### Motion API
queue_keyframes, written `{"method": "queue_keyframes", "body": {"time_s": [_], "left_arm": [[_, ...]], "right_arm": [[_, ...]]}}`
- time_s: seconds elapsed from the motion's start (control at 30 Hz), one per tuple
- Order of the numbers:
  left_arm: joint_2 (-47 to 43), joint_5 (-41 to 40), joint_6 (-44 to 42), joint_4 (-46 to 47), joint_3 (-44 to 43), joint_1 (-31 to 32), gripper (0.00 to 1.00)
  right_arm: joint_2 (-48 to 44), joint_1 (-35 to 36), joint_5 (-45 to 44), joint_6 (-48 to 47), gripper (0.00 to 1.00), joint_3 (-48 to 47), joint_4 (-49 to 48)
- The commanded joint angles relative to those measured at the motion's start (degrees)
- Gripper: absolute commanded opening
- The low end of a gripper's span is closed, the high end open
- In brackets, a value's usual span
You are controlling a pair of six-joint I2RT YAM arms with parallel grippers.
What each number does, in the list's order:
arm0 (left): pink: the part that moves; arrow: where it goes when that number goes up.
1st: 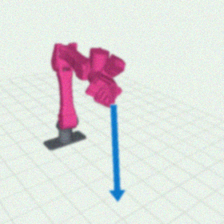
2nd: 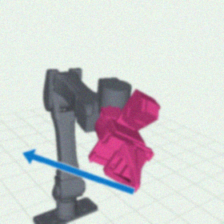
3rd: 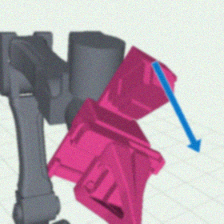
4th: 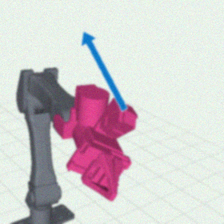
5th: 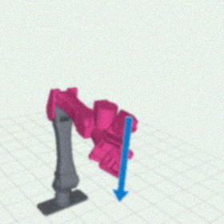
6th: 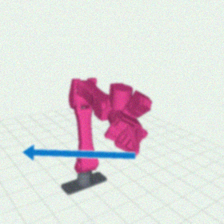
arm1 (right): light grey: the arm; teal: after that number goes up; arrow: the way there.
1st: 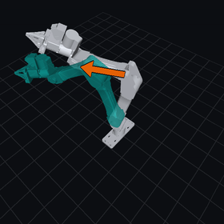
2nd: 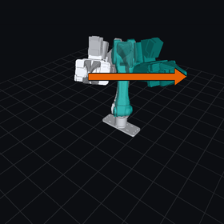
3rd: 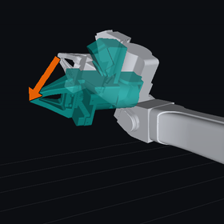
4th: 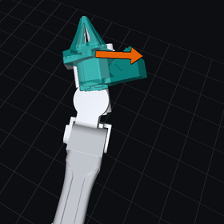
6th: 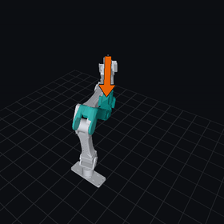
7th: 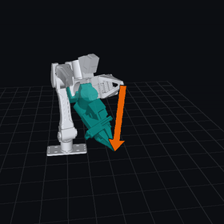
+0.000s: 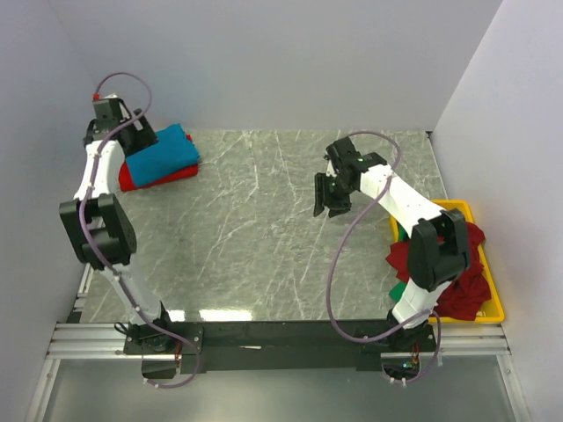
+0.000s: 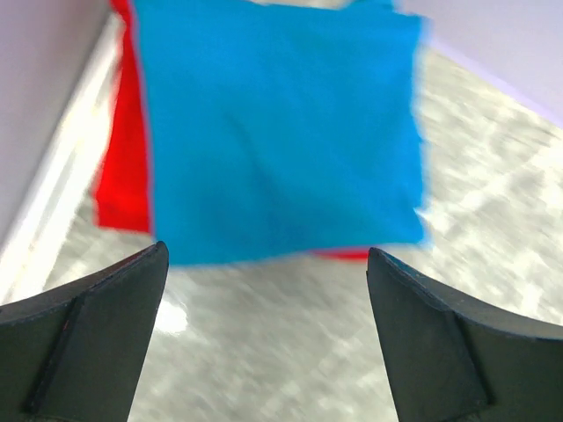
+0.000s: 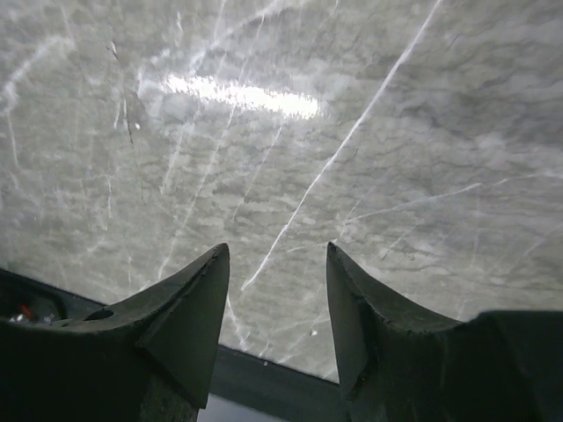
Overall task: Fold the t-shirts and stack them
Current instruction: Reset both grippers
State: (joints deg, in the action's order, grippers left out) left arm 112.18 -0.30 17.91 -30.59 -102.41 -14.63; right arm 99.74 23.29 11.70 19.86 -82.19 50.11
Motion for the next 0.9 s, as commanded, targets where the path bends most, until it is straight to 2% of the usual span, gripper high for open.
{"method": "queue_keyframes", "body": {"time_s": [0.0, 0.13, 0.27, 0.33, 0.57, 0.87], "left_arm": [[-9.67, -2.17, 2.74, 3.87, 6.68, 4.59, 0.99], [-17.07, -4.27, 6.50, 5.27, 17.21, 12.07, 1.00], [-24.45, -6.38, 12.22, 7.91, 26.28, 22.42, 0.99], [-28.67, -6.91, 15.29, 9.75, 30.93, 25.25, 1.00], [-38.69, -13.32, 19.17, 8.79, 38.15, 38.08, 0.99], [-45.55, -13.94, 22.34, 11.07, 43.26, 41.61, 0.99]], "right_arm": [[-5.95, 0.27, -3.88, -0.17, 0.55, 2.38, -3.43], [-8.95, 0.35, -6.86, 0.62, 0.55, 4.76, -6.33], [-11.94, 0.35, -8.71, 1.76, 0.56, 7.30, -9.06], [-13.43, 0.27, -9.42, 2.20, 0.55, 8.10, -10.46], [-18.87, 0.35, -11.62, 3.08, 0.55, 13.54, -15.47], [-23.01, 0.35, -15.57, 3.52, 0.55, 18.37, -18.73]]}}
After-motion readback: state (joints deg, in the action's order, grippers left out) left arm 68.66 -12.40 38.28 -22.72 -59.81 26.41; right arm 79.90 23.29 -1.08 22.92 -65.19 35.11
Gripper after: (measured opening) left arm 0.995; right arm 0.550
